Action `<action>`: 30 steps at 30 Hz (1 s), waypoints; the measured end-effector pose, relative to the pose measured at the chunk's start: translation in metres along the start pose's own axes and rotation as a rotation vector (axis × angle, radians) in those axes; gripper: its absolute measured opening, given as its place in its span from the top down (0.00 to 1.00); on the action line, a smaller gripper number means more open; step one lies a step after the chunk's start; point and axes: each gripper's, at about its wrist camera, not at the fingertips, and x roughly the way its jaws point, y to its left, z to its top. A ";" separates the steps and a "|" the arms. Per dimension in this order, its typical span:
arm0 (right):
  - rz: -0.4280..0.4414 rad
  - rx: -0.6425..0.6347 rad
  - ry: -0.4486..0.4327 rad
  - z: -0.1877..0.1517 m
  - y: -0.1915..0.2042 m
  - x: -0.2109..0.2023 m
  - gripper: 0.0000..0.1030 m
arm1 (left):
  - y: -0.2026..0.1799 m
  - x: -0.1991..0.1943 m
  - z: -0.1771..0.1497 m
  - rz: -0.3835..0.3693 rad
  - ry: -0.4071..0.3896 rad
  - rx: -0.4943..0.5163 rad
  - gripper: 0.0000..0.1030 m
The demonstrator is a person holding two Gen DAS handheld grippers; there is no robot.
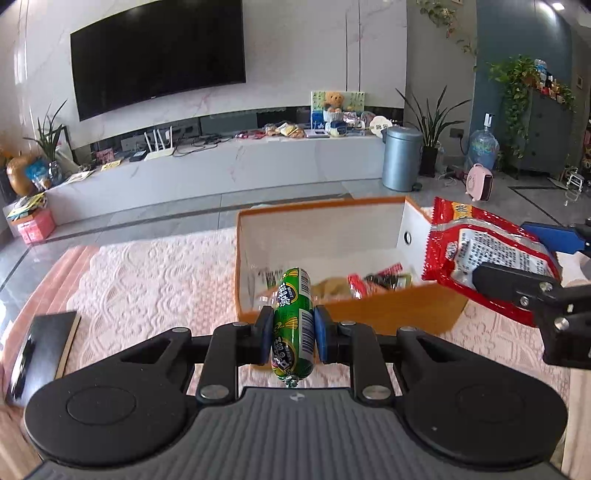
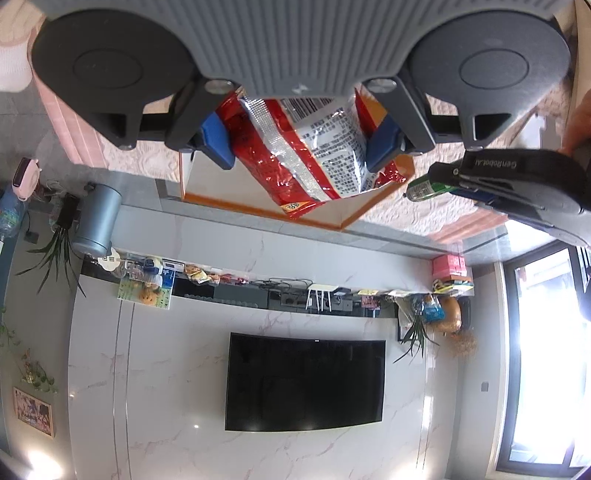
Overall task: Organize snacks
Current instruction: 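Carry both snacks into the orange box and open both tools to release them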
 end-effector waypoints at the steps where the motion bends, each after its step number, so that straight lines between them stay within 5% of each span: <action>1: 0.003 0.006 0.000 0.004 -0.002 0.004 0.27 | 0.001 0.002 0.005 -0.007 -0.004 0.002 0.76; 11: 0.050 0.114 0.061 0.044 -0.035 0.060 0.27 | -0.009 0.037 0.042 -0.037 -0.016 0.092 0.76; 22: 0.081 0.308 0.273 0.043 -0.085 0.153 0.27 | -0.014 0.109 0.050 -0.080 0.108 0.131 0.76; 30: 0.026 0.243 0.377 0.042 -0.091 0.215 0.28 | -0.012 0.162 0.051 -0.121 0.189 0.155 0.76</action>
